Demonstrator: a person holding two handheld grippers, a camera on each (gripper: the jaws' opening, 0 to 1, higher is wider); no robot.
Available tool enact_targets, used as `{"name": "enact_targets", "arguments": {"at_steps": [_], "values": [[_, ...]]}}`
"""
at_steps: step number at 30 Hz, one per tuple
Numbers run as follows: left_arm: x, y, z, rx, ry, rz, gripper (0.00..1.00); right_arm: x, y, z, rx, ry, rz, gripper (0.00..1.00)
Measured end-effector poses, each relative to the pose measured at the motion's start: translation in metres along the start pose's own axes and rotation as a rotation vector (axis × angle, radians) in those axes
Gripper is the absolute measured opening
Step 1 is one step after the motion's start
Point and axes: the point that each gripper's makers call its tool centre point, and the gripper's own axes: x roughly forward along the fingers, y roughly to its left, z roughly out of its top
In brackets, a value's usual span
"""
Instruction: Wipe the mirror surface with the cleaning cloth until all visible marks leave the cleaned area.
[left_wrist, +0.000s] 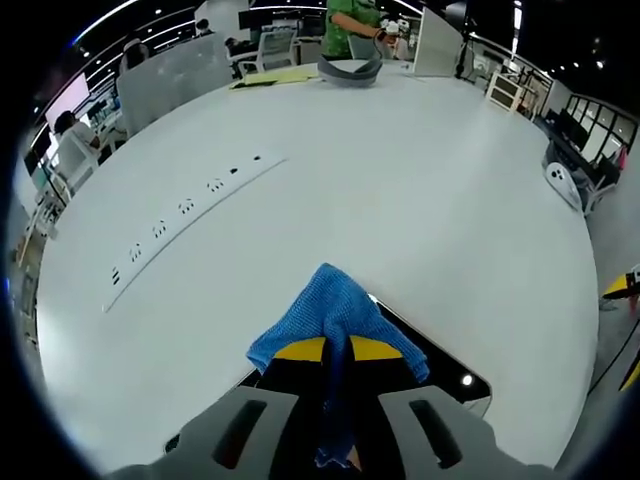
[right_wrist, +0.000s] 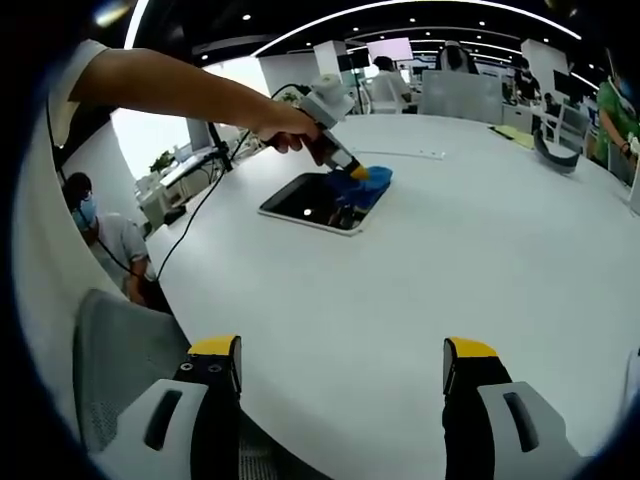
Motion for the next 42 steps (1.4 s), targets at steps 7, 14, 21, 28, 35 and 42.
{"name": "enact_targets", "arguments": {"at_steps": [7, 14, 21, 28, 35, 42], "values": [[-0.001, -0.002, -0.002, -0.002, -0.002, -0.001, 0.05, 0.000, 0.001, 0.002, -0.001, -0.003, 0.002, 0.82], [-0.002, -0.004, -0.004, -0.002, -0.005, -0.002, 0.05, -0.001, 0.002, 0.001, -0.004, -0.001, 0.003, 0.82], [-0.003, -0.006, -0.006, -0.002, -0.003, -0.005, 0.05, -0.002, 0.002, 0.001, -0.009, -0.001, 0.003, 0.82], [-0.004, -0.009, -0.008, -0.004, 0.001, -0.005, 0.05, -0.002, 0.003, 0.000, -0.009, 0.001, 0.003, 0.82], [-0.006, -0.012, -0.011, -0.003, 0.001, -0.012, 0.05, -0.002, 0.005, 0.001, -0.011, -0.001, 0.006, 0.81], [-0.008, -0.016, -0.015, -0.005, 0.001, -0.020, 0.05, -0.002, 0.007, 0.000, -0.015, 0.002, 0.009, 0.81]]}}
